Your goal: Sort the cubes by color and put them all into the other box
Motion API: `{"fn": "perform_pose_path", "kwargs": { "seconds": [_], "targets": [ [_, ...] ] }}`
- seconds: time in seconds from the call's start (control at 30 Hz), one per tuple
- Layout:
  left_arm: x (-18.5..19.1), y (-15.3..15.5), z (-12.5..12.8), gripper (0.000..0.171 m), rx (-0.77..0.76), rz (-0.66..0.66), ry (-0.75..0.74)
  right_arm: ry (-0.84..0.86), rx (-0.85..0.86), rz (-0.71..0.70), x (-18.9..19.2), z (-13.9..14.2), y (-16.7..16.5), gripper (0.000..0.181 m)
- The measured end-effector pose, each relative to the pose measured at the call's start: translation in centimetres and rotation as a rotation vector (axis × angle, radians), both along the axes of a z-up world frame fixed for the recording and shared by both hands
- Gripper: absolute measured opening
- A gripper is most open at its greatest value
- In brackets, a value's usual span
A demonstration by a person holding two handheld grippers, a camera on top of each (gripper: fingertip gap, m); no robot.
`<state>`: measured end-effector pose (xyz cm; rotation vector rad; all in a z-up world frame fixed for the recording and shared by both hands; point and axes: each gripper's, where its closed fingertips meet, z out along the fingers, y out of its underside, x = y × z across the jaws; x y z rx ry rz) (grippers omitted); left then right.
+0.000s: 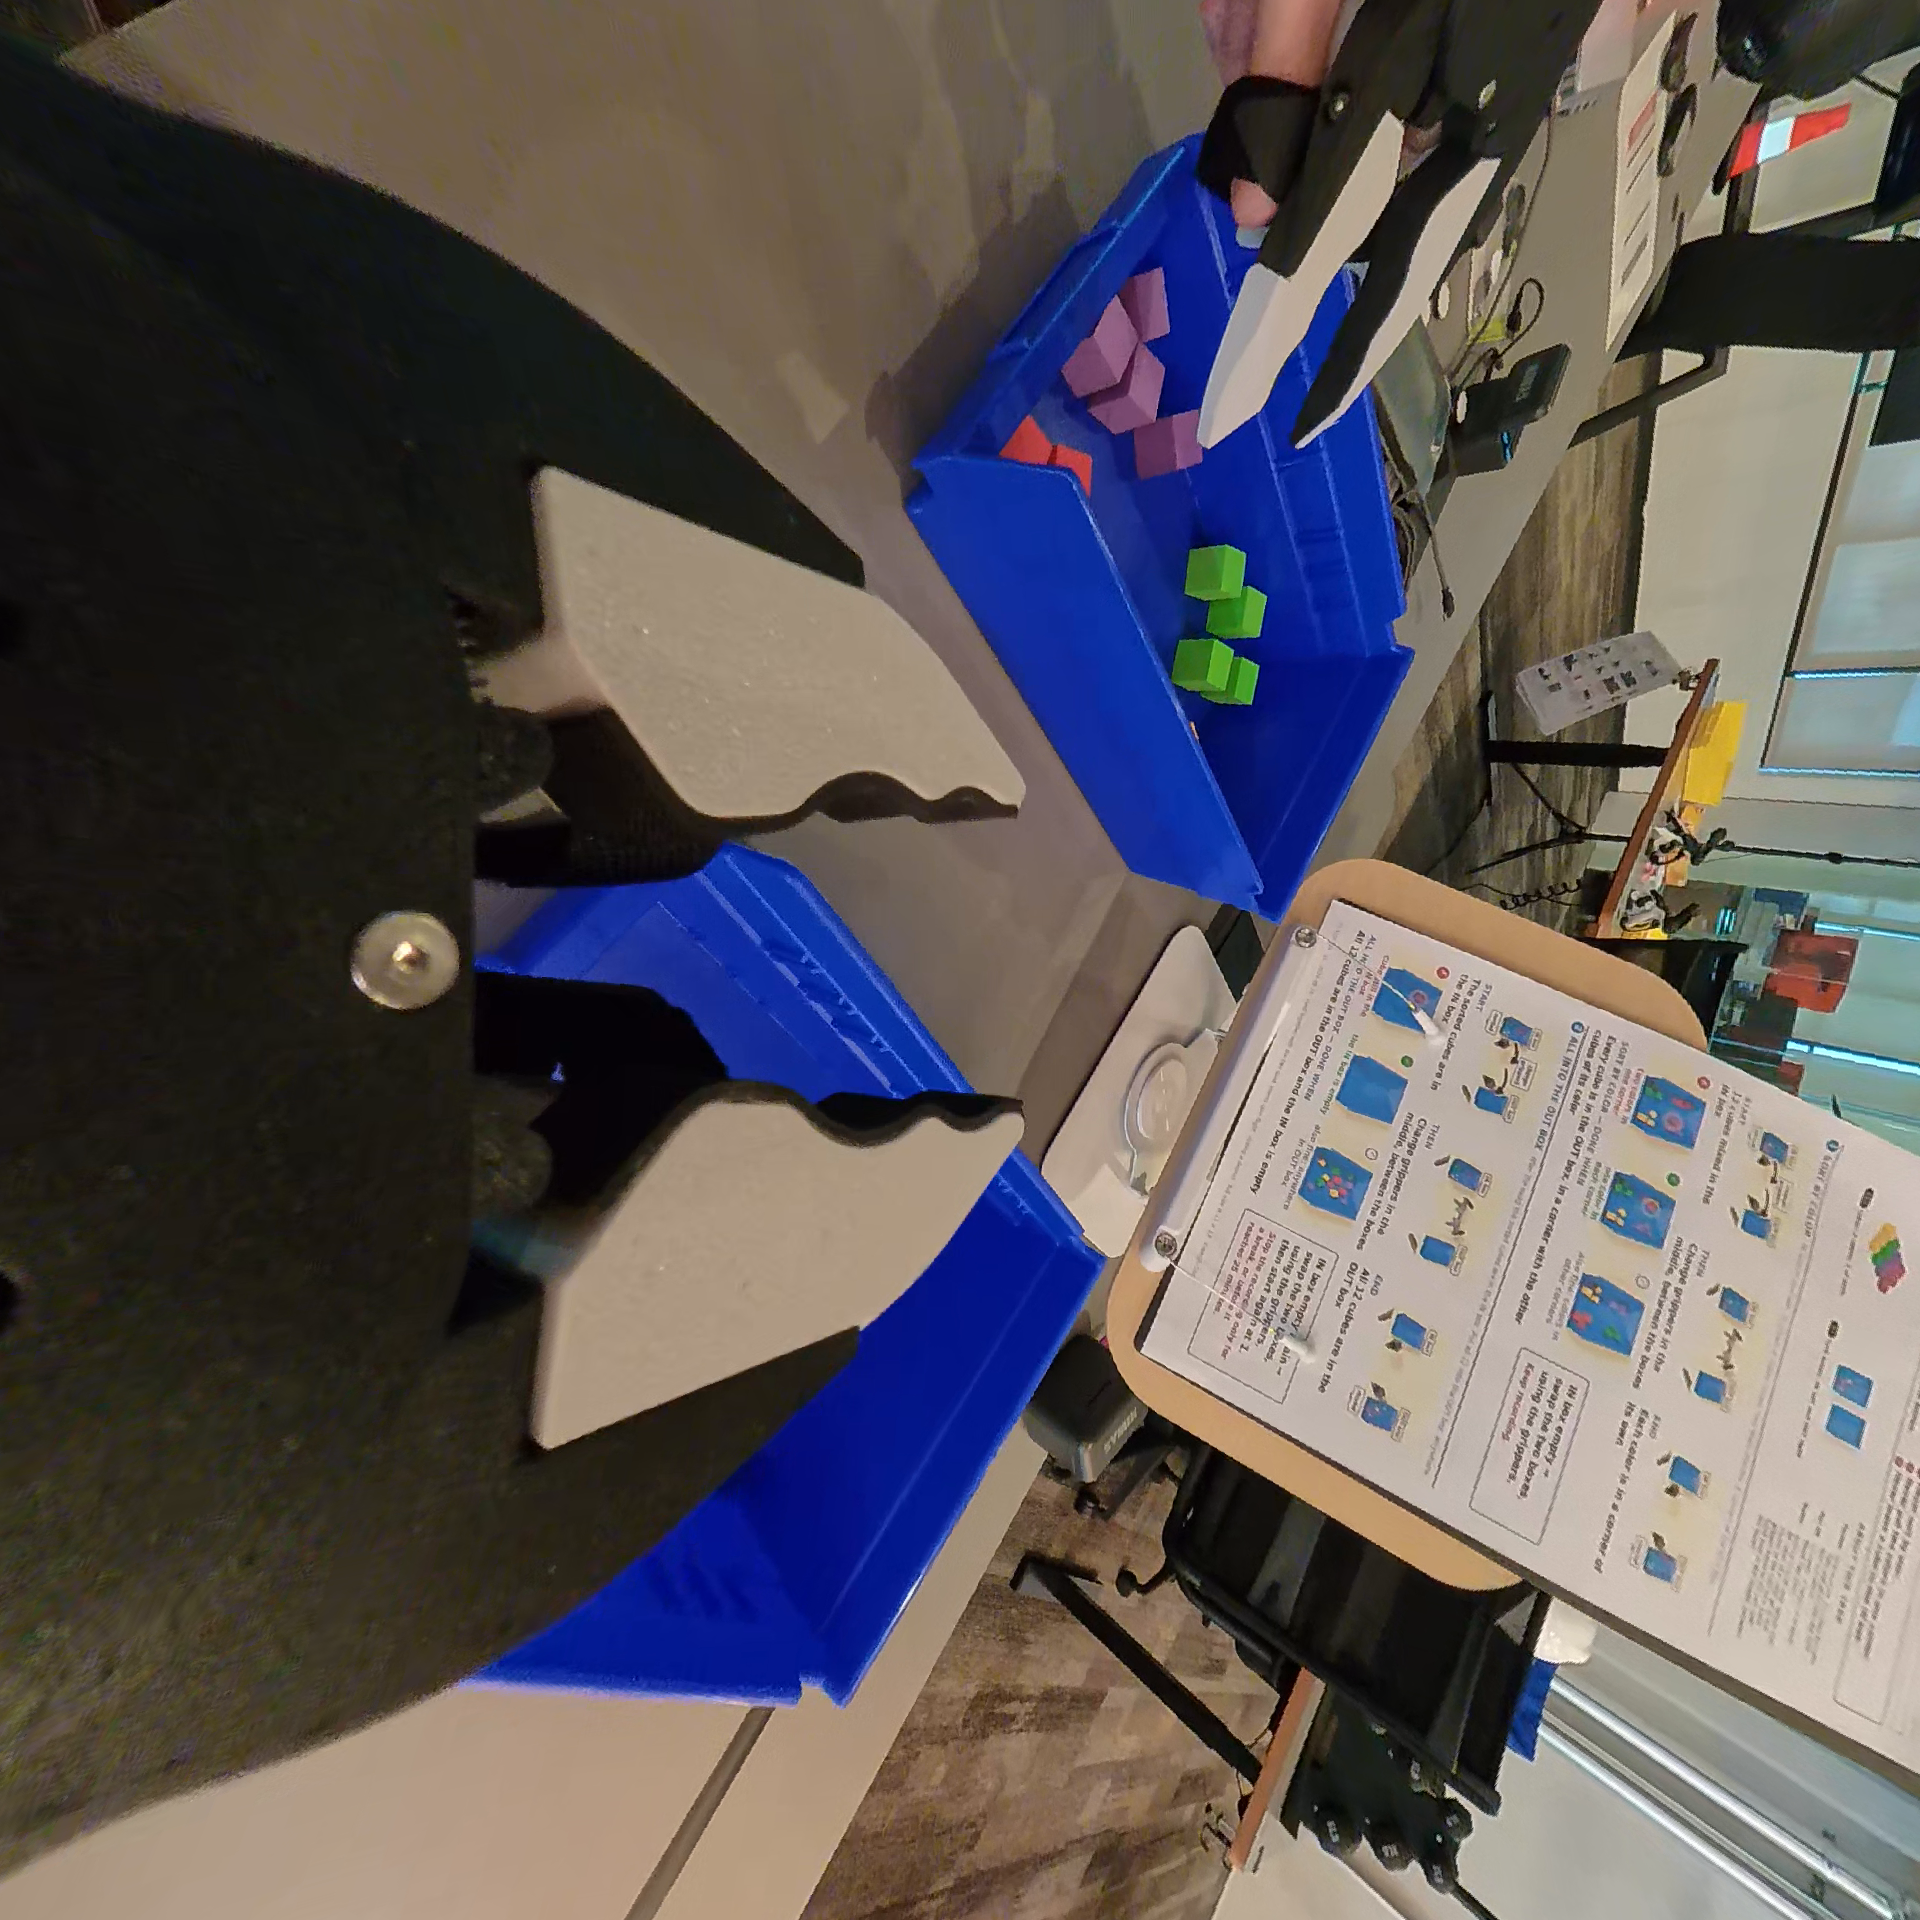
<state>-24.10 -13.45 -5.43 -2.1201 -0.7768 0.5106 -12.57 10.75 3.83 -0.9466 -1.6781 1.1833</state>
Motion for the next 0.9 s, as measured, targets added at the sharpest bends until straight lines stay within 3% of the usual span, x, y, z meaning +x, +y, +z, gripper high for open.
{"fn": "perform_pose_path", "kwargs": {
  "seconds": [0.9],
  "targets": [
    [-0.3,0.7,-2.5,0.059,-0.028,-0.003,-0.05,-0.03,-0.035,0.007,-0.7,-1.1,0.3,0.05]
  ]
}}
